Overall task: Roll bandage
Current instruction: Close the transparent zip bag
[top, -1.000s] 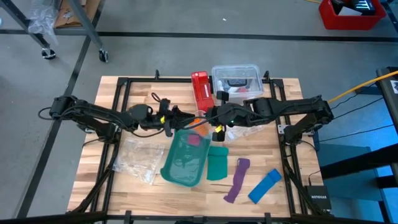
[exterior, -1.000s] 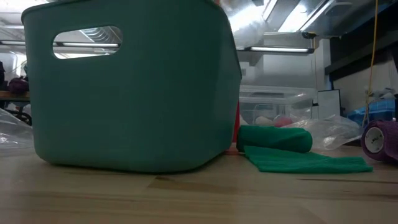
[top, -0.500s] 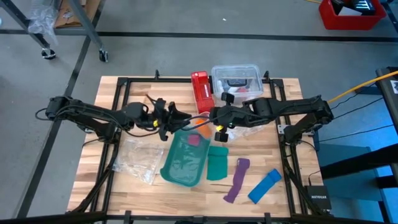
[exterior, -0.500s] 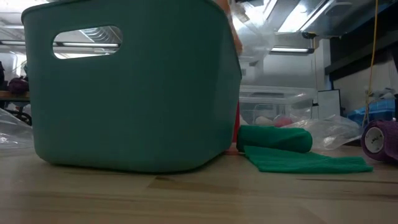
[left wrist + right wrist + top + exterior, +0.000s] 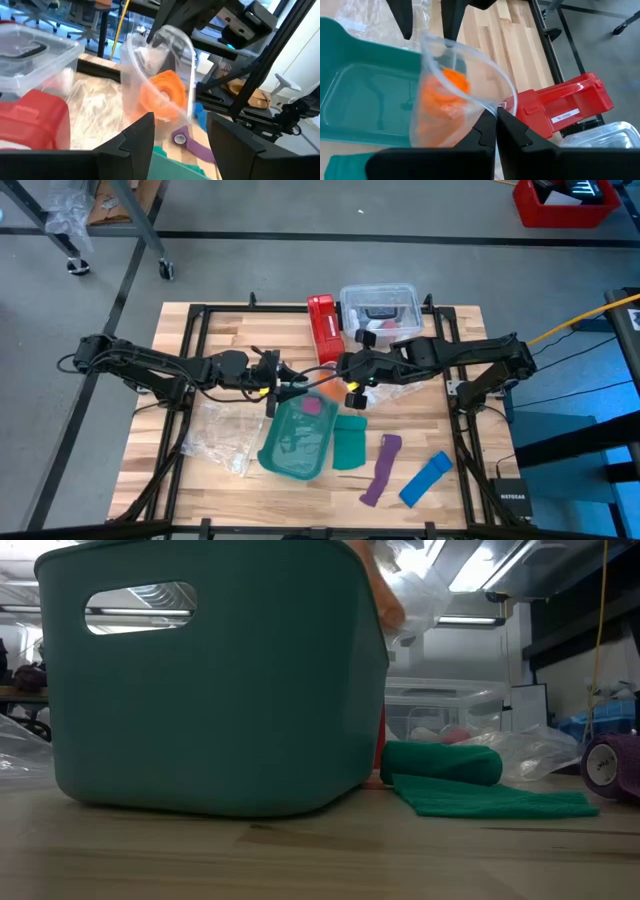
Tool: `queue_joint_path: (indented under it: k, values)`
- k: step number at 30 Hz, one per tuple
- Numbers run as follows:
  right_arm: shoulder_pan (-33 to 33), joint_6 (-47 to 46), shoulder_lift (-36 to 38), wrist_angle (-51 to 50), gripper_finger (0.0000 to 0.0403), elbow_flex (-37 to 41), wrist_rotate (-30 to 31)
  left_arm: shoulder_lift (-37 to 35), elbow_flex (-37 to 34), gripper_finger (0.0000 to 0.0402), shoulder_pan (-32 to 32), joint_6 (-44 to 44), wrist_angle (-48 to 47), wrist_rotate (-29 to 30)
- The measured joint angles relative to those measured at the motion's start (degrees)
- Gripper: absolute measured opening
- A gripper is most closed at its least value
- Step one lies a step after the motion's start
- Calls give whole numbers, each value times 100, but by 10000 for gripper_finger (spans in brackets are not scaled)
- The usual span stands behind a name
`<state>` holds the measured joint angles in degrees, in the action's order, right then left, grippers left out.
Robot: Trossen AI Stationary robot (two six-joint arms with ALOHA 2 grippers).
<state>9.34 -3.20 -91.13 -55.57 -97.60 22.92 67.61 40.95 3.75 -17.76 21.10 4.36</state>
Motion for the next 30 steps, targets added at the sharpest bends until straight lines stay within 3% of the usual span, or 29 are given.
queue_joint_path:
  k: [16, 21, 25, 30]
  values:
    - [0, -22, 0, 555, 7, 0, -2, 0, 0, 170, 0, -262, 241, 86]
    - [0, -22, 0, 610, 7, 0, -2, 2, 0, 169, 2, -181, 313, 401]
    - [0, -19, 1, 603, 7, 0, -54, 2, 0, 143, 2, -20, 548, 417]
    - [0, -17, 0, 572, 7, 0, -217, 2, 0, 81, 2, -18, 662, 409]
